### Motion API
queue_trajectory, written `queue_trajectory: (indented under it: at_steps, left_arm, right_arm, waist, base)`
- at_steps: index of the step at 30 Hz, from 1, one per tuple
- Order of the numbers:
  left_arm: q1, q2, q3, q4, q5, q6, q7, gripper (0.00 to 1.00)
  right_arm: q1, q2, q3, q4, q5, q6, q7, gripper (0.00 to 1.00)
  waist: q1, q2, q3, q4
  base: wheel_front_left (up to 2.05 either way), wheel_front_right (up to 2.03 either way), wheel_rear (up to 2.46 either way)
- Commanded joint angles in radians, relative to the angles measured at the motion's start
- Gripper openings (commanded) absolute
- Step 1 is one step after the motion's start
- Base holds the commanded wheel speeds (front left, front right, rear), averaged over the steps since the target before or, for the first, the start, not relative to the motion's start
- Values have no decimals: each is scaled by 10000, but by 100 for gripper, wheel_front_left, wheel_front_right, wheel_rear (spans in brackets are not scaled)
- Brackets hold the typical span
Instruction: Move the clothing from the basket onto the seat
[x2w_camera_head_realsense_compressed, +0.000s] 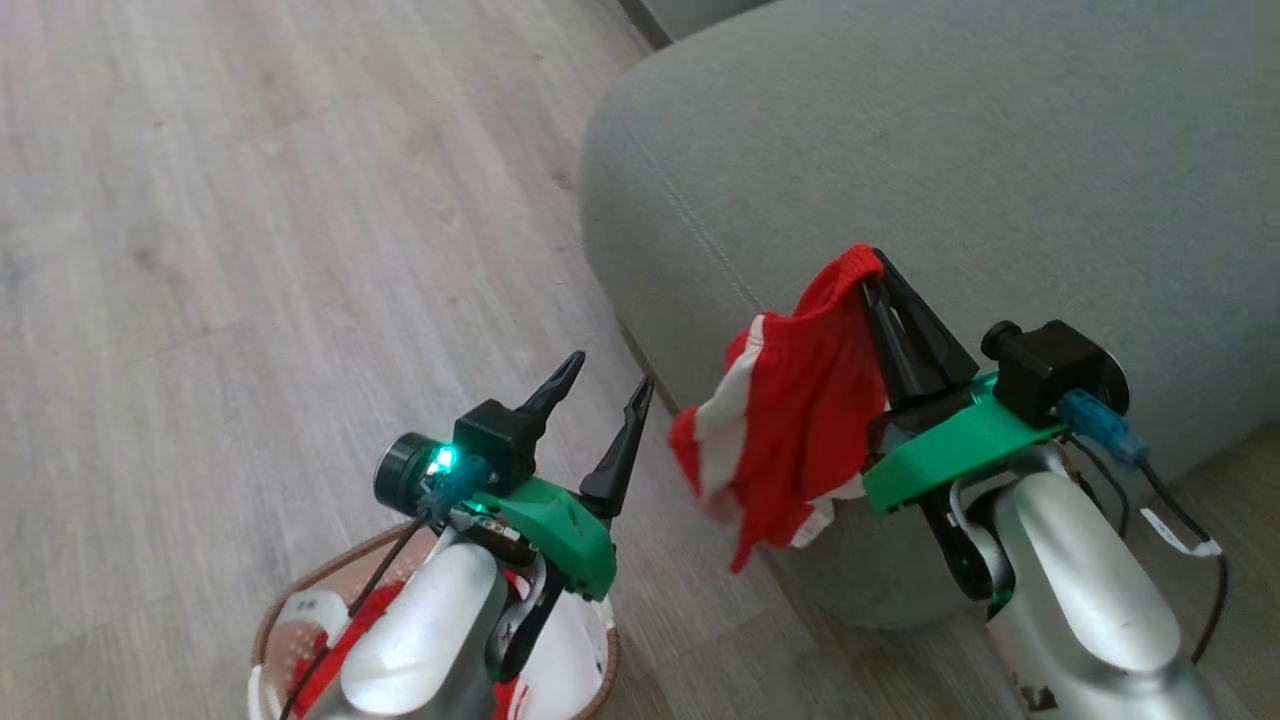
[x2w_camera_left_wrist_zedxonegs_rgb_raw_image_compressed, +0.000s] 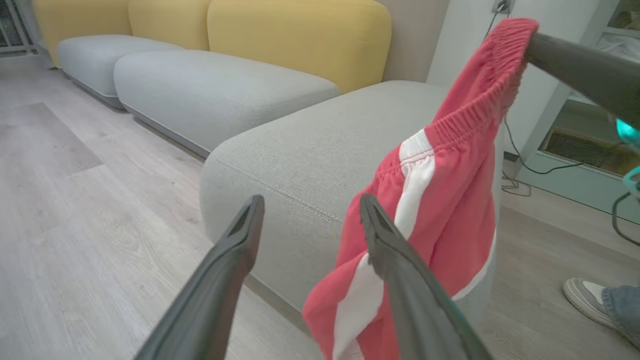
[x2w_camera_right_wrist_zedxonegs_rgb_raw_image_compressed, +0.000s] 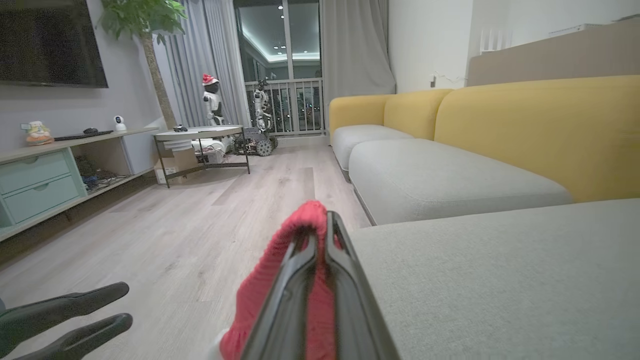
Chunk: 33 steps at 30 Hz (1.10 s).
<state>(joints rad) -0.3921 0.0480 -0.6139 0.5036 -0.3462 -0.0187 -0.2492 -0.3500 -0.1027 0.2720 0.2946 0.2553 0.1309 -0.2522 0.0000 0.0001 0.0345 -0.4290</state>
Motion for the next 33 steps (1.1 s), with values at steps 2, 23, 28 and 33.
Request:
queue_trajectory:
  at_steps: [2, 23, 28, 33]
  left_arm:
    - [-367, 45, 270, -341, 104, -48, -125, 100]
    - [-747, 55, -31, -1050, 498, -59, -126, 100]
    - [-1195, 137, -102, -1257, 746, -122, -125, 100]
    - [-1696, 238, -209, -1468, 986, -130, -56, 100]
  right_arm:
    - [-536, -29, 196, -429, 11, -2, -95, 0]
    - [-5453, -1673, 256, 1577, 837, -2, -4, 0]
    - [-7743, -2521, -92, 2747, 963, -2, 205, 0]
    - [-9727, -3385, -644, 3870, 684, -2, 415, 0]
  waist:
    - [0, -1, 189, -266]
    - [0, -1, 1547, 1339]
    - [0, -1, 2495, 1870]
    - [0, -1, 3500, 2389]
  base:
    - [0, 0, 0]
    - [0, 0, 0]
    - [0, 0, 0]
    - [0, 0, 0]
